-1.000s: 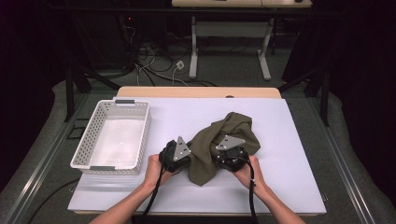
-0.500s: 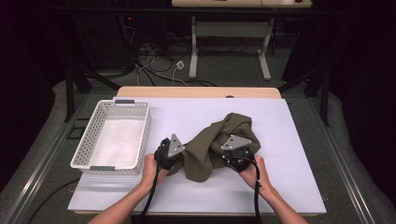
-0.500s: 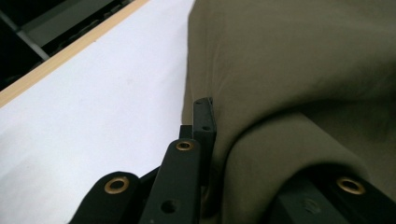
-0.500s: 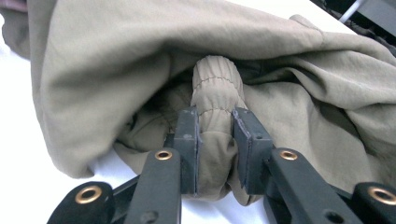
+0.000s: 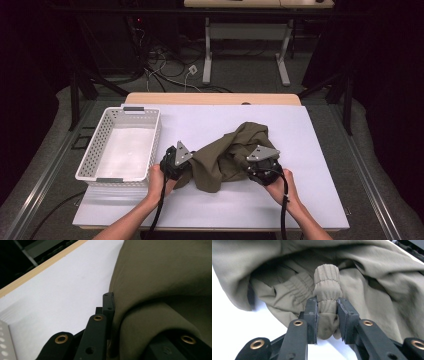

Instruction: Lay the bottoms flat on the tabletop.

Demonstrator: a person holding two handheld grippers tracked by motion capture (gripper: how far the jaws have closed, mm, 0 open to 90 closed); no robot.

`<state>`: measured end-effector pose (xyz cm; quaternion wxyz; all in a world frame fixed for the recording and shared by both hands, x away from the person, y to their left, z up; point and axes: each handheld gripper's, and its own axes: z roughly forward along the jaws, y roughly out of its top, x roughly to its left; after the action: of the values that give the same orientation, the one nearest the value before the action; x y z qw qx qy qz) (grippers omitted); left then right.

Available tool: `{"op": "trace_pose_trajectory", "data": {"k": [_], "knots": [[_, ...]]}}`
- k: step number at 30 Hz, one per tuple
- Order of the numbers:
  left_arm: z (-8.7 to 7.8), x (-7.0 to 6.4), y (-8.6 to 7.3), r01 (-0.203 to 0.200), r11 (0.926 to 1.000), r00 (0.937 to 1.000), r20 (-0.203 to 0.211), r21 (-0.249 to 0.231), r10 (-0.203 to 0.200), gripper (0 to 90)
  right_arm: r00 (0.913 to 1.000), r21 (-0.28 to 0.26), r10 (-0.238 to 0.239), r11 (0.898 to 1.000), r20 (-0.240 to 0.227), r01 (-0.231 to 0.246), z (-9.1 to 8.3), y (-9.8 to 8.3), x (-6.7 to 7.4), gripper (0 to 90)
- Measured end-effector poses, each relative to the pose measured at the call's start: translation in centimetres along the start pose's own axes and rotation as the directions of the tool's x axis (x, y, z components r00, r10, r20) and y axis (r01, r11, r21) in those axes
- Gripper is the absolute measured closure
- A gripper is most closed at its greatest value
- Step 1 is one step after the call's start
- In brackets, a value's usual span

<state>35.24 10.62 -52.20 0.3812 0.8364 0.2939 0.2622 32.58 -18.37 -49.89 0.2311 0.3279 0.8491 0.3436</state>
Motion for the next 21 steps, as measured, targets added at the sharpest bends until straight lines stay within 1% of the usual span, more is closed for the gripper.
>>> {"op": "trace_pose_trajectory", "data": {"k": [2,3,4,5,6,7,8,9,11,13,14,15,16,17,18,19,20,21], "knots": [[0.2,-0.1,0.0,-0.001,1.0,1.0,-0.003,0.004,0.001,86.1,1.0,0.006,0.003,1.0,-0.006,-0.003,0.1,-0.1,-0.2,69.0],[0.3,-0.2,0.1,-0.004,1.0,1.0,-0.001,0.004,0.004,84.9,0.9999,0.008,0.013,1.0,-0.007,-0.013,0.2,0.0,-0.1,66.6],[0.3,-0.2,0.1,-0.004,1.0,1.0,0.004,-0.001,0.004,83.3,0.9999,0.014,0.01,1.0,-0.011,-0.01,0.2,0.0,-0.1,64.9],[0.3,-0.2,0.2,-0.01,0.9999,0.9999,0.004,0.004,0.01,79.1,0.9999,0.018,0.009,1.0,-0.013,-0.008,0.3,0.0,-0.1,61.2],[0.3,-0.3,0.2,-0.016,0.9999,0.9999,0.004,0.006,0.016,73.8,0.9998,0.015,0.018,1.0,-0.011,-0.017,0.4,0.0,0.0,55.8],[0.3,-0.4,0.3,-0.011,0.9999,0.9999,0.009,0.002,0.011,68.5,0.9997,0.024,0.023,0.999,-0.006,-0.023,0.5,0.1,0.1,49.7],[0.2,-0.5,0.4,-0.011,0.9999,0.9998,0.015,0.0,0.011,59.7,0.9996,0.037,0.027,0.999,0.001,-0.027,0.6,0.1,0.1,44.9],[0.1,-0.7,0.5,-0.015,0.9999,0.9997,0.018,-0.005,0.015,53.4,0.9995,0.038,0.032,0.999,0.002,-0.032,0.7,0.1,0.1,40.6],[-0.2,-0.9,0.8,-0.021,0.9995,0.9992,0.035,-0.023,0.022,44.7,0.9995,0.053,0.031,0.998,-0.004,-0.031,1.1,0.1,0.3,35.3],[-0.3,-1.3,1.1,-0.031,0.9989,0.998,0.053,-0.036,0.033,39.6,0.9996,0.059,0.025,0.998,-0.009,-0.024,1.4,0.1,0.5,34.3],[-0.2,-1.4,1.2,-0.037,0.9985,0.998,0.051,-0.039,0.039,37.7,0.9998,0.064,0.021,0.998,-0.006,-0.021,1.6,0.1,0.7,35.4],[0.0,-1.5,1.2,-0.042,0.9981,0.9974,0.057,-0.044,0.044,37.2,0.9999,0.069,0.015,0.998,0.001,-0.015,1.8,0.1,0.8,39.4],[0.3,-1.5,1.1,-0.047,0.9977,0.9961,0.073,-0.048,0.05,40.7,1.0,0.079,0.008,0.997,0.002,-0.008,2.1,0.1,0.9,44.8],[0.6,-1.5,1.0,-0.047,0.9981,0.9966,0.066,-0.04,0.05,46.4,0.9999,0.089,0.004,0.996,0.011,-0.005,2.3,0.1,1.0,48.3],[0.9,-1.5,0.8,-0.044,0.9984,0.9959,0.077,-0.034,0.047,53.6,0.9999,0.086,0.004,0.996,0.014,-0.005,2.5,0.0,1.1,53.2],[1.1,-1.4,0.4,-0.048,0.9983,0.9931,0.106,-0.035,0.051,61.6,0.9999,0.089,-0.003,0.996,0.011,0.002,2.5,-0.1,1.1,55.9],[1.4,-1.4,0.2,-0.057,0.9981,0.9936,0.097,-0.023,0.059,67.7,0.9998,0.087,-0.008,0.996,0.017,0.007,2.5,-0.1,1.1,59.1],[1.5,-1.3,-0.1,-0.059,0.9981,0.9934,0.098,-0.019,0.06,74.9,0.9996,0.086,-0.01,0.996,0.025,0.008,2.4,-0.2,1.0,62.8]]}}
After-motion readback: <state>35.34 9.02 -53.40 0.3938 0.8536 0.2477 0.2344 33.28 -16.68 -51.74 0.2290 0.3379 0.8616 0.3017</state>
